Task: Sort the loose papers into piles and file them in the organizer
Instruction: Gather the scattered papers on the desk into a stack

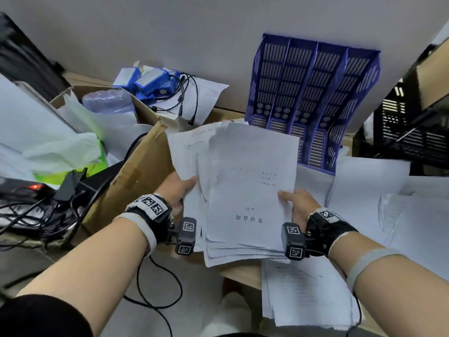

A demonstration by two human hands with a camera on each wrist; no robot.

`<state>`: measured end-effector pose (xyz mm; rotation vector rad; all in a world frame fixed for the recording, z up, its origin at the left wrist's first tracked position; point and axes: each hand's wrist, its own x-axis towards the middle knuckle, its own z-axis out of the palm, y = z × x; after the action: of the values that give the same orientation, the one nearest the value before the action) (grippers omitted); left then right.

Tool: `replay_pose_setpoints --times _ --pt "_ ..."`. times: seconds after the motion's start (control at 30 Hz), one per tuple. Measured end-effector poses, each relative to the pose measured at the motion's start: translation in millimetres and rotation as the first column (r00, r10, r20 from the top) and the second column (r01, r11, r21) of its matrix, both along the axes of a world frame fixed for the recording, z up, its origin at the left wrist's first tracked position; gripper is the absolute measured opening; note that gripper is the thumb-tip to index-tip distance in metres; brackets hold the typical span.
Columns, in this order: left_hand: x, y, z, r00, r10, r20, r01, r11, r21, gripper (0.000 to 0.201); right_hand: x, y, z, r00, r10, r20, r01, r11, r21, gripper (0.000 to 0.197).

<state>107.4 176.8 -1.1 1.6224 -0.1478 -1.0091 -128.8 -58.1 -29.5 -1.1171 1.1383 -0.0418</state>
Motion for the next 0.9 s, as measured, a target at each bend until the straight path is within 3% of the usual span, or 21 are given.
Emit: replay_pose_setpoints --times 0.07,0.2,0.3,0.4,0.47,0.53,0.6,0.67,0.8,0.9 --pt "-11 -8 -1 0.996 0.015 -0.085 -0.021 0.997 -0.068 0.044 4 1 8 0.999 0.030 0.029 -0.029 0.999 -0.043 0.053" --pt "-42 -34 5 0.982 0.032 -0.185 -0.043 0.998 -0.052 0.043 -2 15 40 0.996 -0.015 0.091 0.017 0.999 -0.029 0.028" --pt "-63 -56 11 0.962 0.090 -0.259 -0.122 0.987 -0.109 0.044 -22 2 34 0.994 -0.041 0.099 0.058 0.983 -0.176 0.021" --pt "-80 -73 13 0.910 -0.127 -0.395 0.014 0.961 -0.275 0.072 -50 -18 25 0.999 -0.013 -0.031 0.000 0.926 -0.377 0.034" --pt "-93 -82 10 0.913 -0.212 -0.350 0.142 0.966 -0.214 0.075 -67 -24 33 0.997 -0.057 -0.056 0.028 0.908 -0.418 0.046" --pt "-109 -94 -2 0.945 -0.255 -0.206 0.241 0.966 -0.090 0.072 -83 -25 43 0.995 -0.080 -0.057 0.049 0.908 -0.416 0.048" --pt "-126 -104 -12 0.958 -0.275 -0.078 0.271 0.961 -0.056 0.048 -100 -29 37 0.994 -0.090 -0.069 0.057 0.922 -0.382 0.031" --pt "-144 -112 -14 0.952 -0.299 -0.067 0.293 0.953 -0.082 0.032 -120 -31 25 0.987 -0.126 -0.098 0.091 0.948 -0.304 0.021" --pt "-175 -120 -19 0.864 -0.497 -0.077 0.489 0.866 -0.105 0.035 -160 -19 13 0.947 -0.285 -0.148 0.278 0.958 -0.066 0.023" --pt "-189 -129 -22 0.787 -0.617 -0.033 0.614 0.787 -0.063 0.044 -181 -16 1 0.921 -0.365 -0.133 0.368 0.930 -0.004 0.026"
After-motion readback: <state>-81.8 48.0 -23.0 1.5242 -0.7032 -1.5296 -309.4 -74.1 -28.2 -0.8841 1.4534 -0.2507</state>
